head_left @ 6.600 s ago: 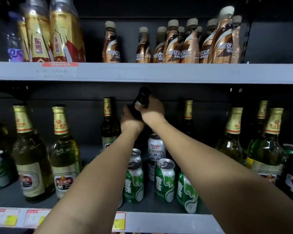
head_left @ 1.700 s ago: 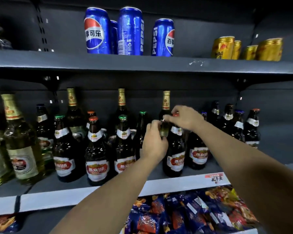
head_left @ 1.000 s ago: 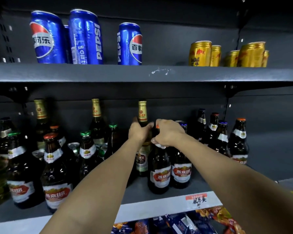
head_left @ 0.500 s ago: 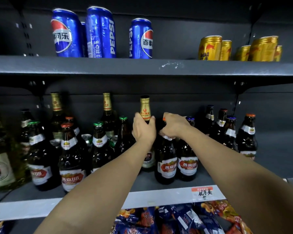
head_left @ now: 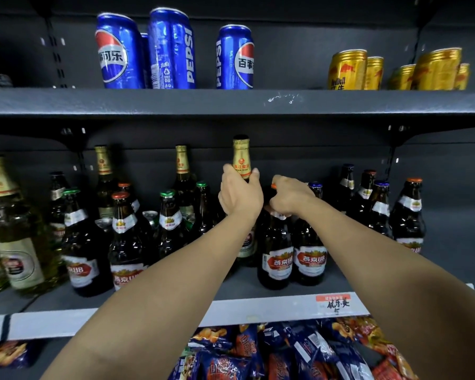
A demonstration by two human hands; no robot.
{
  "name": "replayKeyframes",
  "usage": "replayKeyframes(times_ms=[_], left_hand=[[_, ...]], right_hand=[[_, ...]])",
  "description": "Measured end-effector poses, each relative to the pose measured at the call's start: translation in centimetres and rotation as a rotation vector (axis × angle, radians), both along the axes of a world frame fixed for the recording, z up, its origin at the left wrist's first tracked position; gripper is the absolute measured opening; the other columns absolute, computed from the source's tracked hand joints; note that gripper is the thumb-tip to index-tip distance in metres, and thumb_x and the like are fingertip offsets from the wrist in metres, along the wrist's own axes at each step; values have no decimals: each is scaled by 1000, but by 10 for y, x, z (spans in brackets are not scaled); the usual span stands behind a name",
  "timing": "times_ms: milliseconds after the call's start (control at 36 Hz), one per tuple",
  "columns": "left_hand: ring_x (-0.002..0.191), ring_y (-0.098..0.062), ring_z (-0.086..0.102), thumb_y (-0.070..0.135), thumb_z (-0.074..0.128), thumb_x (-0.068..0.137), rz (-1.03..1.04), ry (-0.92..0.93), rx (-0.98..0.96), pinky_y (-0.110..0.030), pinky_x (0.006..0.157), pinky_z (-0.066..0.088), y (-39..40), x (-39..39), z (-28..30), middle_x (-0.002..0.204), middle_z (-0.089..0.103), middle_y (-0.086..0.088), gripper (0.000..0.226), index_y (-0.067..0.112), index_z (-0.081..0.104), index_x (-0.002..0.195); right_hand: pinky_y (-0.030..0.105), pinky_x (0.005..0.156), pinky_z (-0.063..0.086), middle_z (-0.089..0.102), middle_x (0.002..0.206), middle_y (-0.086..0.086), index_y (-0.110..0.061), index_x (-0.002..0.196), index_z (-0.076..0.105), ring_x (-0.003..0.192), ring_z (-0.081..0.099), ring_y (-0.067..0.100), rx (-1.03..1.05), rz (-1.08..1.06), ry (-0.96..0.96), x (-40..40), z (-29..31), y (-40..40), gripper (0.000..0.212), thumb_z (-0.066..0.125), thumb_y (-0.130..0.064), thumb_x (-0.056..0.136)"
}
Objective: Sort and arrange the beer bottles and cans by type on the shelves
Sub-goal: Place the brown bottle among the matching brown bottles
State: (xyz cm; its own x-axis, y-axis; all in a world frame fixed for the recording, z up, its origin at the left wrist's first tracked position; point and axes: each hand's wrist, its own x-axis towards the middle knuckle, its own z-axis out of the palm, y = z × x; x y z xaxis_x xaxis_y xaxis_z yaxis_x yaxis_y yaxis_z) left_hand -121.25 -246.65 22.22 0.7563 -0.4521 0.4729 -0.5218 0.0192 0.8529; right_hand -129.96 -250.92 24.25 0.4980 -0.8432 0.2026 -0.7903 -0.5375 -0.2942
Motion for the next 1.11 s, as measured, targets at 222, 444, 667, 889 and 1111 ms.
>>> replayKeyframes(times_ms=[222,444,667,889,1111], left_hand=[[98,-27,60,36,59,93,-57,6,-23,-48,90,48,-3,6,3,107,60,-10,34,8,47,109],[99,-33,61,34,64,89,-86,110,37,-48,92,48,-24,17,0,107,63,-14,35,8,51,108],[107,-34,58,22,64,89,-116,182,-19,-47,100,43,-53,35,8,113,61,-14,35,9,48,117],[108,-33,58,23,66,85,-60,115,-93,-53,105,38,-63,53,23,114,62,-11,35,11,49,114],[102,-31,60,19,66,84,-7,151,-155,-51,104,39,-56,67,27,105,63,-8,26,15,49,103]], right_hand=[[33,63,49,55,100,6,-16,134,41,88,61,25,16,-1,-9,2,0,2,53,60,-16,85],[25,51,38,59,93,1,-22,107,48,78,59,21,29,51,-27,1,1,-1,42,65,-8,72],[41,86,51,62,105,5,-22,98,48,98,60,26,47,147,-88,10,-4,-14,31,69,-18,76],[32,73,49,59,100,8,-13,95,54,100,61,31,37,122,-124,32,2,-26,17,56,-10,78],[26,77,44,61,116,12,-9,112,59,108,58,29,73,75,-68,51,1,-47,27,59,-21,87]])
